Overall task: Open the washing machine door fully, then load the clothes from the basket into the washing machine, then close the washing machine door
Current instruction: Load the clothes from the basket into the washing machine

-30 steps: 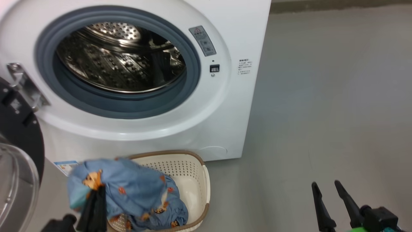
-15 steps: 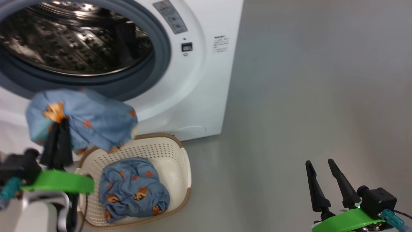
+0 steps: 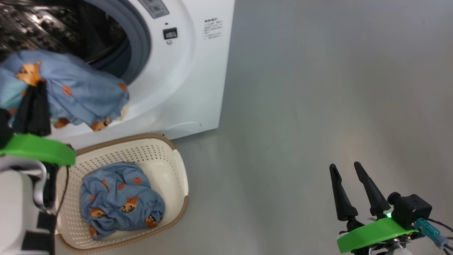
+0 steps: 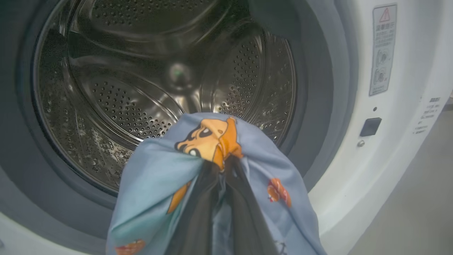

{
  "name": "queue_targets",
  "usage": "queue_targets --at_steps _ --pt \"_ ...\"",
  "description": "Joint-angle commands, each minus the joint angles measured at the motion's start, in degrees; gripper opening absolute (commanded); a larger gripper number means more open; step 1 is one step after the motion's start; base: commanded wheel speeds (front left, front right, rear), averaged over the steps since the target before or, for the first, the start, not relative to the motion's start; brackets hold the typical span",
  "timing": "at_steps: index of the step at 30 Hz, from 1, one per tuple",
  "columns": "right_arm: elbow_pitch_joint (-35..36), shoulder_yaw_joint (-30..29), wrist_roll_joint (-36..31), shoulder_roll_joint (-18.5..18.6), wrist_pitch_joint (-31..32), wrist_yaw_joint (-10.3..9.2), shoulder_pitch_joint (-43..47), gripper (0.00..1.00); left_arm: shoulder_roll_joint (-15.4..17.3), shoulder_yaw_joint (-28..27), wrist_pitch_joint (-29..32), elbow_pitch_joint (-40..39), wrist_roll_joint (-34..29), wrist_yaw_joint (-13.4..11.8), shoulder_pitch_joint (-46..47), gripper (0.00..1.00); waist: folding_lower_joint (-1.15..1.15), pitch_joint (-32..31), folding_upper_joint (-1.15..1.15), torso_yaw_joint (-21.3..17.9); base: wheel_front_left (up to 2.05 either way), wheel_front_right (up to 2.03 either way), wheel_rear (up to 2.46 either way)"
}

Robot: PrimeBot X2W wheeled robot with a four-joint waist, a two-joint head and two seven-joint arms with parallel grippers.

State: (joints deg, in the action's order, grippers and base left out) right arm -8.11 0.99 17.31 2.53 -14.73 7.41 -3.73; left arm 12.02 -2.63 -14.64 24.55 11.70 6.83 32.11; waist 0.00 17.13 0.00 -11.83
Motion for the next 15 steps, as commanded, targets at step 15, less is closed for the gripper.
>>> queue_targets --at_steps 15 --pt "1.2 2.8 -0.1 0.3 -0.3 0.08 -3.3 1.00 5.2 -2.7 -0.4 11.0 -3.1 -2.0 17.9 0.00 0.00 7.9 0.00 -2.7 0.00 0.00 0.00"
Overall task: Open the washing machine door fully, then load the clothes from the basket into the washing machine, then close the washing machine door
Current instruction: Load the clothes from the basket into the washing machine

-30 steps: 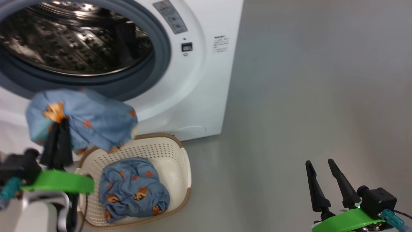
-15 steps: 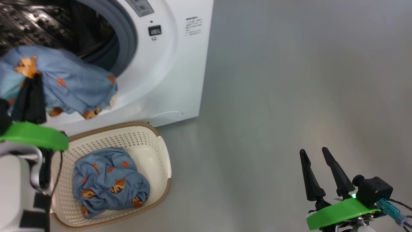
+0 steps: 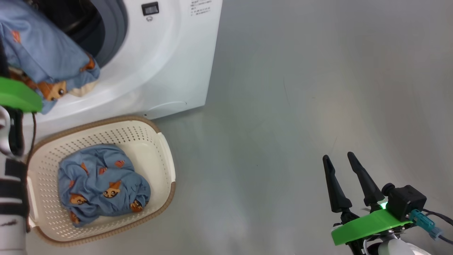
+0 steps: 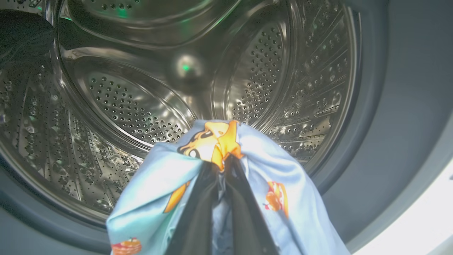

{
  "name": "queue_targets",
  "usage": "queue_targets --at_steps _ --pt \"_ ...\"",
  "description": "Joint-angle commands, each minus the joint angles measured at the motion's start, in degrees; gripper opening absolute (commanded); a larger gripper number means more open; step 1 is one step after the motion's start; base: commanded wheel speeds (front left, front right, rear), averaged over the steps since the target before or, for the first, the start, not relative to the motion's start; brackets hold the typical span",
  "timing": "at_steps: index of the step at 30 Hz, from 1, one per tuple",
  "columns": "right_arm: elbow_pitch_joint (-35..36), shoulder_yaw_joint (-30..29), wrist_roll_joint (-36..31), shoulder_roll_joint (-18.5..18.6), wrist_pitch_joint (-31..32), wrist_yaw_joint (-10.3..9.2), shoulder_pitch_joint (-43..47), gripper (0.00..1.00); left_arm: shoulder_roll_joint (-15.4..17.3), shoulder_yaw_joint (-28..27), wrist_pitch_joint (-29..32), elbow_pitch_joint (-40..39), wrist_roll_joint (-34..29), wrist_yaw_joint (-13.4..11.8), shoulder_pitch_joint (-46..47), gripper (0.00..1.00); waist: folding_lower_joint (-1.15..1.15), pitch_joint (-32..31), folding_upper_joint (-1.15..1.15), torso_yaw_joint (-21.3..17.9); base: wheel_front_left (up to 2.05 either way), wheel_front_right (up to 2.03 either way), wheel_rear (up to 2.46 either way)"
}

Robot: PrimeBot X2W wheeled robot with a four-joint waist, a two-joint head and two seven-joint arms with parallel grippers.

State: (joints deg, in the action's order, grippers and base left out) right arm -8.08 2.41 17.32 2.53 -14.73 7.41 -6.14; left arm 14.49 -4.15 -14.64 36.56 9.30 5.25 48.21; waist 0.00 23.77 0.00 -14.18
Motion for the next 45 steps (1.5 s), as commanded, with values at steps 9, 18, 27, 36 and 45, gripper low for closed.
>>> queue_targets --at_steps 9,18,27,36,45 --pt "1.0 2.6 -0.5 0.3 -0.3 0.08 -1.3 1.00 4.5 -1.7 -0.4 3.2 -2.6 -2.4 7.6 0.00 0.00 3.0 0.00 -1.0 0.00 0.00 0.00" --pt "1.1 3.5 -1.0 0.3 -0.3 0.08 -0.8 1.00 4.8 -1.0 -0.4 5.5 -4.4 -3.6 11.5 0.00 0.00 3.9 0.00 -1.1 0.00 0.00 0.00" --pt "1.4 3.7 -1.3 0.3 -0.3 0.08 -0.5 1.00 6.3 -1.0 -0.4 7.0 -5.4 -4.4 15.2 0.00 0.00 6.0 0.00 -2.1 0.00 0.00 0.00" --pt "1.6 4.1 -0.9 0.3 -0.3 0.08 -0.2 1.00 8.3 -0.1 -0.4 7.4 -6.7 -4.7 18.5 0.00 0.00 8.1 0.00 -2.8 0.00 0.00 0.00" --pt "2.1 4.0 -1.4 0.3 -0.3 0.08 0.4 1.00 9.9 0.6 -0.4 10.2 -7.2 -4.6 23.2 0.00 0.00 11.2 0.00 -3.2 0.00 0.00 0.00"
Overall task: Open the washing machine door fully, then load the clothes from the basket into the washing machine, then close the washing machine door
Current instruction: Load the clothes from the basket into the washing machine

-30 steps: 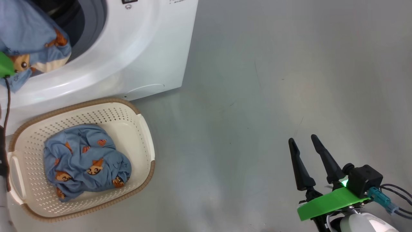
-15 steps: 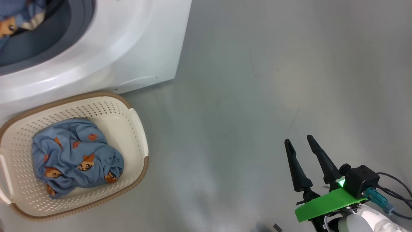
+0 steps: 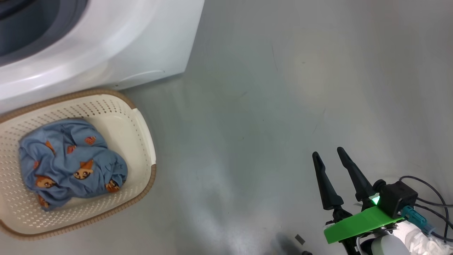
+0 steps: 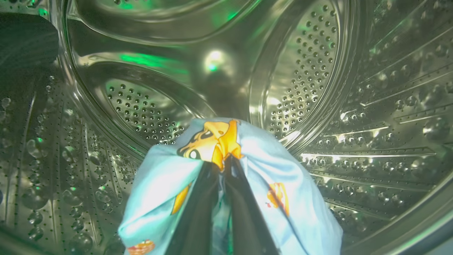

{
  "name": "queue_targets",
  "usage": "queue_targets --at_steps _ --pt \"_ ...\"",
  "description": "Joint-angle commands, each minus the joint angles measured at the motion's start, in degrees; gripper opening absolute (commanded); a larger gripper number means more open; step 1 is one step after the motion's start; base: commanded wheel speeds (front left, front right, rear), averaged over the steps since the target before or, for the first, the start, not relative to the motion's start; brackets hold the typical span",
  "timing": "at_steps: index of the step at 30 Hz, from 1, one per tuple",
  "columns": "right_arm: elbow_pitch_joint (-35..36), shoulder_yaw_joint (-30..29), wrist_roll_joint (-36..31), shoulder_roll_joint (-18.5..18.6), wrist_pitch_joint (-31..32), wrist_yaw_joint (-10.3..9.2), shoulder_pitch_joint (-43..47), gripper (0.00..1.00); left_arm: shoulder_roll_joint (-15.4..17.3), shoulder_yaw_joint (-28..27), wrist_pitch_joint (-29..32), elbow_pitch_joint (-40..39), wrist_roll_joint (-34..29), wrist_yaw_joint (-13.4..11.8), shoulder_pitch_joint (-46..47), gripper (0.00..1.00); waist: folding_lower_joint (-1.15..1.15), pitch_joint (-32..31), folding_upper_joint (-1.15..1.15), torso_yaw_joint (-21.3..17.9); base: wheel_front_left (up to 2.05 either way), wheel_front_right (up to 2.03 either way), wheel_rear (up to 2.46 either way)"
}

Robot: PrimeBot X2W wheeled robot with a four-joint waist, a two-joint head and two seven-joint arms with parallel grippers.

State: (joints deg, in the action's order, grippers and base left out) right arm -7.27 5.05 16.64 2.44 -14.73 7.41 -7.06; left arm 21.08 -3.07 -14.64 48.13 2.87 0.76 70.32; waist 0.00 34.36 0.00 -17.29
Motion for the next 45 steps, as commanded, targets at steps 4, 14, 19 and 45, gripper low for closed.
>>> queue_targets --at_steps 4,14,19,45 --pt "1.4 1.3 -0.6 0.4 -0.3 0.08 1.2 1.00 3.6 -0.1 -0.4 -0.5 -1.0 -0.5 2.9 0.00 0.00 1.8 0.00 -0.1 0.00 0.00 0.00" --pt "1.5 1.5 0.4 0.4 -0.3 0.08 1.1 1.00 4.1 1.3 -0.4 -1.7 -1.6 -0.8 5.1 0.00 0.00 3.3 0.00 -0.5 0.00 0.00 0.00" --pt "1.5 1.7 0.7 0.4 -0.3 0.08 0.9 1.00 4.1 2.0 -0.4 -4.5 -1.8 -0.6 5.3 0.00 0.00 3.8 0.00 -0.7 0.00 0.00 0.00" --pt "1.1 2.1 0.8 0.4 -0.3 0.08 1.7 1.00 4.6 5.2 -0.4 7.9 -3.0 -2.9 9.5 0.98 0.00 2.5 0.00 -1.4 0.00 0.00 0.00"
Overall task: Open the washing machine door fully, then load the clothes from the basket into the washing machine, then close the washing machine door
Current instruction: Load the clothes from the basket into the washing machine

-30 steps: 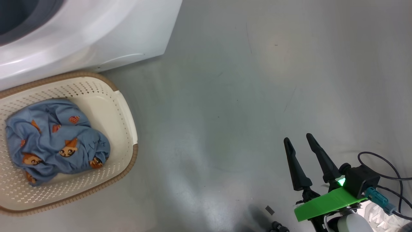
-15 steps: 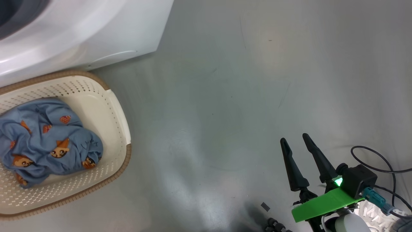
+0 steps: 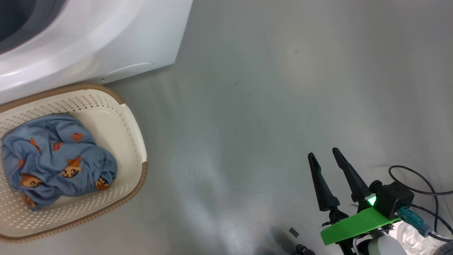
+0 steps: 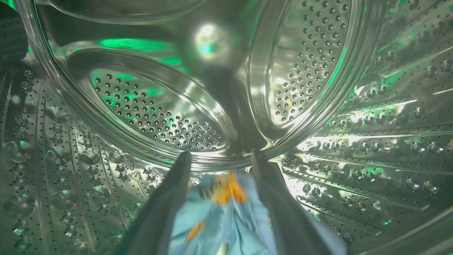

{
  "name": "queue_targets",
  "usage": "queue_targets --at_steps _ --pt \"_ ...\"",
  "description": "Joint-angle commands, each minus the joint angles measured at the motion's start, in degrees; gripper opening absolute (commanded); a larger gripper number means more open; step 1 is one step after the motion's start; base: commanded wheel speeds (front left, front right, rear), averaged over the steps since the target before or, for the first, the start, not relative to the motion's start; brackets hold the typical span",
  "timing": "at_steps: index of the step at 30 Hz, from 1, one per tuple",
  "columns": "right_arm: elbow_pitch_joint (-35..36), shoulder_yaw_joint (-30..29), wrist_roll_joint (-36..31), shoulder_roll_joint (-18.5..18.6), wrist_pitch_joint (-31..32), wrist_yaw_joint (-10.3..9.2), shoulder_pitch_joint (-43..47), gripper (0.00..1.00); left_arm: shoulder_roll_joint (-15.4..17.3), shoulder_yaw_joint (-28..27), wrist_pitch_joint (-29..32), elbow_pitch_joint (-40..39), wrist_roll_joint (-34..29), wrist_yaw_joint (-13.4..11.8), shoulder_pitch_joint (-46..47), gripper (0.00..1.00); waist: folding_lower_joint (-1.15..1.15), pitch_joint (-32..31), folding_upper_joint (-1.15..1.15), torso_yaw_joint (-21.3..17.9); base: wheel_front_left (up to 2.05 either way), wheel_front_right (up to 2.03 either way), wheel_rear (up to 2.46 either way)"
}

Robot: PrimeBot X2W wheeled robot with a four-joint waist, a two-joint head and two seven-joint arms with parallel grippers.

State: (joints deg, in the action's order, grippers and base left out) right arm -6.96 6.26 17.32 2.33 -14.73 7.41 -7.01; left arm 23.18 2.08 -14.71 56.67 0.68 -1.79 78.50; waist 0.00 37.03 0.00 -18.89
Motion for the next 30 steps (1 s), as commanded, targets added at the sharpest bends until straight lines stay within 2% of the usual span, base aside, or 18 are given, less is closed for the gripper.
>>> queue_targets --at_steps 1,15,30 --pt "0.8 0.9 0.1 0.5 -0.3 0.08 1.6 1.00 2.3 0.3 -0.3 0.4 -1.0 -0.4 1.8 1.00 0.00 -0.3 0.00 0.3 0.00 0.00 0.00" --pt "0.2 0.9 0.5 0.5 -0.3 0.08 1.4 1.00 -0.2 2.5 1.4 11.3 -0.8 -2.4 5.8 1.00 0.00 -1.7 0.00 0.8 0.00 0.00 0.00" --pt "-0.4 1.0 -0.1 0.5 -0.3 0.08 1.5 1.00 -4.2 2.5 0.0 13.6 1.7 -5.0 2.1 1.00 0.00 -5.8 0.00 2.4 0.00 0.00 0.00"
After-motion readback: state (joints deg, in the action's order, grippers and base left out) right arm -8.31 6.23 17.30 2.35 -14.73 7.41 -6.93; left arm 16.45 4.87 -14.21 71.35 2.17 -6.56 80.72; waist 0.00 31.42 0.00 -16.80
